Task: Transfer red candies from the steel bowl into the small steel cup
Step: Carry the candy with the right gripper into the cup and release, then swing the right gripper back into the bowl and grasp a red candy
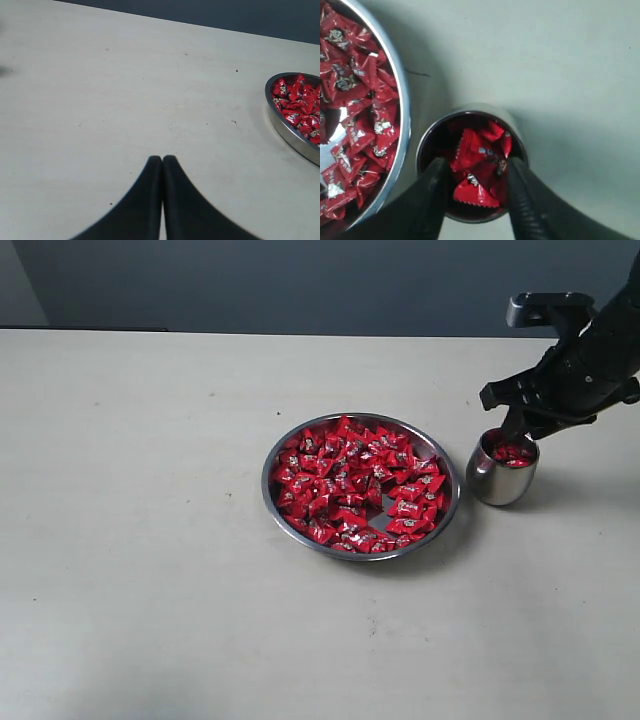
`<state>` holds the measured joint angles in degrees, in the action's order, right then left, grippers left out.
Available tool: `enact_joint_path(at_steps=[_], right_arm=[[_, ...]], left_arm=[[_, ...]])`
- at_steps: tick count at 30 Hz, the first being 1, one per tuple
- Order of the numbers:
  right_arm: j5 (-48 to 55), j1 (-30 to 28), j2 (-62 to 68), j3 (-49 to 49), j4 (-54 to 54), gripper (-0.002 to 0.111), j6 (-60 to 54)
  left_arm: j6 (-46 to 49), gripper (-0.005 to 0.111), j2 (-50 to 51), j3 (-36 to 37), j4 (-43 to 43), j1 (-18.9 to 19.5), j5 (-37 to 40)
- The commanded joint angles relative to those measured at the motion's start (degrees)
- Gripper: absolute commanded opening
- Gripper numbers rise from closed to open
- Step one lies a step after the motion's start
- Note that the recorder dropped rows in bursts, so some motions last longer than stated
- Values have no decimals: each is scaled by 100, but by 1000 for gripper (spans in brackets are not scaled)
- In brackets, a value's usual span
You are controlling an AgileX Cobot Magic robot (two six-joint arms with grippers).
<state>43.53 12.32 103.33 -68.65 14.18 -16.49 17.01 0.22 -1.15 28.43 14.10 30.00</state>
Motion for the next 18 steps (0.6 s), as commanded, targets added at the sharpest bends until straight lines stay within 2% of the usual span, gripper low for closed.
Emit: enact_joint_path(at_steps=[1, 6, 11, 18], right_arm=[[5, -30, -95, 4, 82, 48, 20], [37, -30, -345, 4, 661, 43, -210], [312, 86, -417, 4, 2009, 43, -1190], [280, 1011, -182, 4, 2103, 43, -1562]], left_arm=[[-9, 0, -22, 10, 4, 9, -40], [-9, 0, -22, 10, 4, 9, -40], [-9, 0, -22, 10, 4, 9, -40], [-9, 0, -22, 10, 4, 9, -40]])
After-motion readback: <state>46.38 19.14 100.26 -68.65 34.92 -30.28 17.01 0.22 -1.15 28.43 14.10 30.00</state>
